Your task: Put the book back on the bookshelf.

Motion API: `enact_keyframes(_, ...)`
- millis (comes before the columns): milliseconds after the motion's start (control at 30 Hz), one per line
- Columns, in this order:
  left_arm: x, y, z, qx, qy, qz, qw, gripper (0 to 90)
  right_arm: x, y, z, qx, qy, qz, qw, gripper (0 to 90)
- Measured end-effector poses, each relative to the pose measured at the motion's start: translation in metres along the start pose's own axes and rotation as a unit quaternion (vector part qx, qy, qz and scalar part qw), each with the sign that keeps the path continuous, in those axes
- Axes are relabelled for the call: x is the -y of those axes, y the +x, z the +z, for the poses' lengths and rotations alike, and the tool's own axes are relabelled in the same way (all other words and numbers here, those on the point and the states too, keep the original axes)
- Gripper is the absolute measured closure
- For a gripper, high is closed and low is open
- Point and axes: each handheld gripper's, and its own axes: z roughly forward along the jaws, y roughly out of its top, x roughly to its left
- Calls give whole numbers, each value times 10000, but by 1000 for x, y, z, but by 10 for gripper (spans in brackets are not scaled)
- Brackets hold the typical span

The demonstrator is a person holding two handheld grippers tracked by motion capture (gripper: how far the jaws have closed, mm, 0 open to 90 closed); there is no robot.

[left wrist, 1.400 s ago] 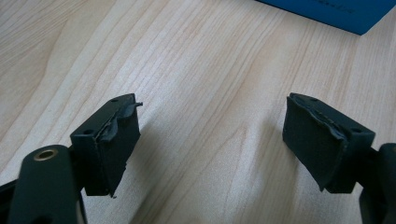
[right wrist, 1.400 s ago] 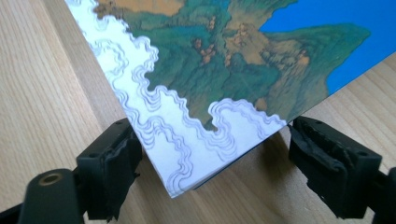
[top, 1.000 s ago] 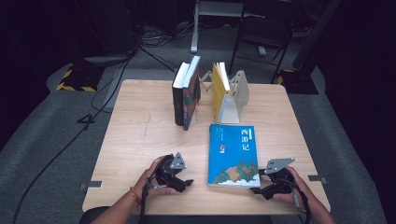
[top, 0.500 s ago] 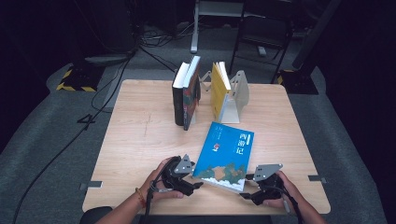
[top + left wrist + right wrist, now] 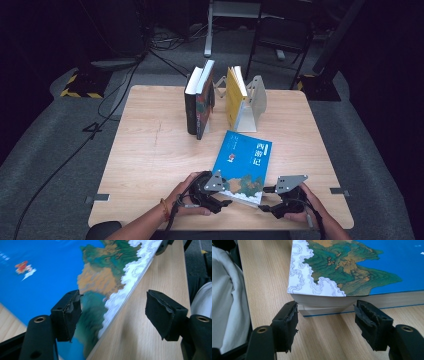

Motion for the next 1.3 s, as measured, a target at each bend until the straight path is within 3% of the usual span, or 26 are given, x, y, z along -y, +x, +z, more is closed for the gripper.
enact_keyframes(167, -4, -2, 9, 87, 23, 47, 9999, 289, 1, 0, 0, -36, -14, 26, 10000, 339)
enact_keyframes(333, -2, 4, 11, 259, -159, -129, 9995, 289, 1, -2, -2, -76, -120, 94, 9999, 334)
enact_keyframes(467, -1, 4, 10, 213, -154, -150, 9995, 293, 0, 4, 4, 97, 175, -50, 9998, 320)
enact_keyframes(567, -1, 4, 10, 169, -145, -68, 9997, 287, 1, 3, 6, 133, 254, -60, 9996, 318)
enact_keyframes(867, -3, 2, 12, 151, -66, 9, 9999, 256, 0, -1, 1, -27, -13, 197, 9998, 324)
enact_keyframes(933, -6, -1, 12, 132, 11, 50, 9999, 252, -3, -3, -4, -27, -242, 321, 9992, 351)
enact_keyframes(1100, -11, -1, 17, 147, 44, 53, 9999, 254, -6, -2, -6, 79, -343, 415, 9985, 356)
enact_keyframes(1300, -24, -8, 32, 9, 37, 158, 9999, 235, -13, 0, -9, 241, -485, 439, 9976, 370)
